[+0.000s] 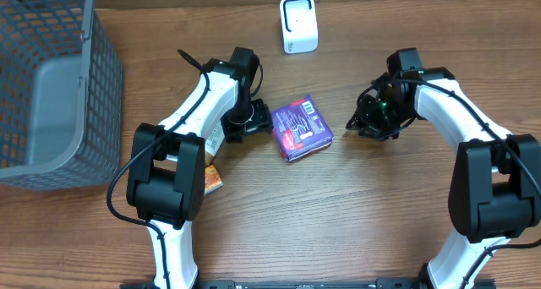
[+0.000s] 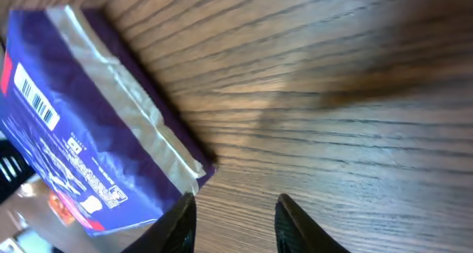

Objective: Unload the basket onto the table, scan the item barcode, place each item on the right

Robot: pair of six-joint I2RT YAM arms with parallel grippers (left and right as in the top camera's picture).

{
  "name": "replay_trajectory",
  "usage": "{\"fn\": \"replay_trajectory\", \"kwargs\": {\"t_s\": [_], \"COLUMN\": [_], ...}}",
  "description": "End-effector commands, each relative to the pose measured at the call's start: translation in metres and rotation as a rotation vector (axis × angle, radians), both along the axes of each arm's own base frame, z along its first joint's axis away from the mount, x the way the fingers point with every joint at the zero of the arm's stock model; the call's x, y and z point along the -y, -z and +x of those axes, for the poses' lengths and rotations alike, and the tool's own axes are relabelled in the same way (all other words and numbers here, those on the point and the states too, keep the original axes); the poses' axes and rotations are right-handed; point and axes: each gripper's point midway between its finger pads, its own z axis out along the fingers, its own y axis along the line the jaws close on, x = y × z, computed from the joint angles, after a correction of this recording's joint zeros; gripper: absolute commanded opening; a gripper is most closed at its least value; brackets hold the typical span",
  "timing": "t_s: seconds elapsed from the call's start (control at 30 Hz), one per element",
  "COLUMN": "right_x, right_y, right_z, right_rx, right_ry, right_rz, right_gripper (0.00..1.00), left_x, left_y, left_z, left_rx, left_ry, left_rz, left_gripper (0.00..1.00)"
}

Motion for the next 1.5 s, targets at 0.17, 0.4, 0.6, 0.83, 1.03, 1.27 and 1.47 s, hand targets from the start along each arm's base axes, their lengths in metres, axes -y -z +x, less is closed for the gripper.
{"fn": "replay_trajectory", "kwargs": {"t_s": [0.17,0.4,0.6,0.83,1.03,1.27,1.47], "right_x": [-0.005,-0.088,-0.154,-0.169,-0.171,-0.180,-0.164], "right_y": [-0.095,-0.107,-0.092,-0.041,-0.013,0.007,0.020], "right_z": [0.014,-0.003,-0.014,-0.023,-0.024,-0.034,-0.026], "right_rx": [0.337,0.546,0.703,0.723,0.723,0.705,0.684], "right_ry": [-0.184,-0.395,-0.476,-0.644,-0.694,-0.741,-0.738], "right_rz": [-0.199,-0.390,-0.541,-0.781,-0.898,-0.903,-0.993], "right_gripper": [0.43,0.53,0.59,0.61,0.61,0.57,0.54], "left_x": [-0.045,-0.087,-0.116,-0.123,-0.123,-0.124,-0.123], "left_y": [-0.042,-0.063,-0.060,-0.060,-0.059,-0.059,-0.059], "left_z": [0.037,0.064,0.062,0.057,0.057,0.057,0.055], "left_rx": [0.060,0.130,0.106,0.084,0.084,0.086,0.078], "left_ry": [-0.052,-0.178,-0.284,-0.309,-0.308,-0.308,-0.306], "left_rz": [-0.036,-0.044,0.005,0.008,0.009,0.016,0.017], "left_gripper": [0.62,1.00,1.00,1.00,1.00,1.00,1.00]}}
